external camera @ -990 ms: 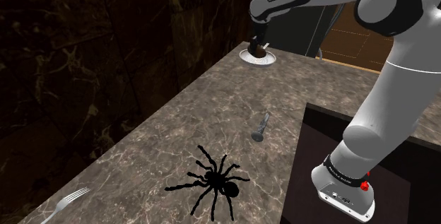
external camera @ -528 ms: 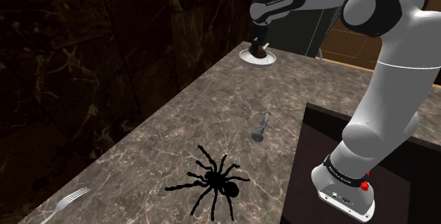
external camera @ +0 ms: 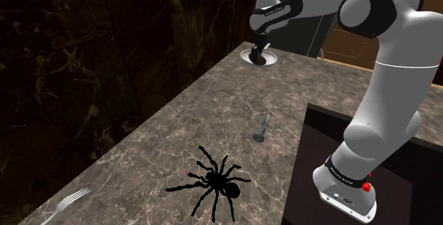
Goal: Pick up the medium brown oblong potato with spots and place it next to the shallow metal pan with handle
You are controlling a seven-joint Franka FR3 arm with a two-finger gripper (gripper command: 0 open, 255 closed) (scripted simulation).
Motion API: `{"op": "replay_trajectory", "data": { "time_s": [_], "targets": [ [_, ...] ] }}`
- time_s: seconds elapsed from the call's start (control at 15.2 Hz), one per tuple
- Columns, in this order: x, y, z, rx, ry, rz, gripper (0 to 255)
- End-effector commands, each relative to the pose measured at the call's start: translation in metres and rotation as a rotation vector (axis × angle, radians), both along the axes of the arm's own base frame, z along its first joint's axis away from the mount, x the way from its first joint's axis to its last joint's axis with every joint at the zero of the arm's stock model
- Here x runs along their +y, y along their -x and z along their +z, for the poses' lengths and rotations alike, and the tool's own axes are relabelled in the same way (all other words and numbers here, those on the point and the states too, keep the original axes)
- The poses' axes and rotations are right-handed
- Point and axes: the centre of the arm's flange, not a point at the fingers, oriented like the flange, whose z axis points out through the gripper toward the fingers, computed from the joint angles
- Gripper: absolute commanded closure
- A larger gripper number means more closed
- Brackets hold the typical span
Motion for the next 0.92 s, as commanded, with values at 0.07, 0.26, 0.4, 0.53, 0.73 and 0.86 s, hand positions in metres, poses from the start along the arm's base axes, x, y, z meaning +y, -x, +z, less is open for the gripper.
{"op": "replay_trajectory", "data": {
  "time_s": [0.07,0.26,0.4,0.53,0.73,0.86],
  "targets": [
    [0.001,0.000,-0.016,-0.001,0.000,0.000,255],
    [0.001,0.000,-0.032,-0.001,0.000,0.000,255],
    [0.001,0.000,-0.042,-0.001,0.000,0.000,255],
    [0.001,0.000,-0.053,-0.001,0.000,0.000,255],
    [0.001,0.000,-0.065,-0.001,0.000,0.000,255],
    [0.001,0.000,-0.065,-0.001,0.000,0.000,255]
  ]
}}
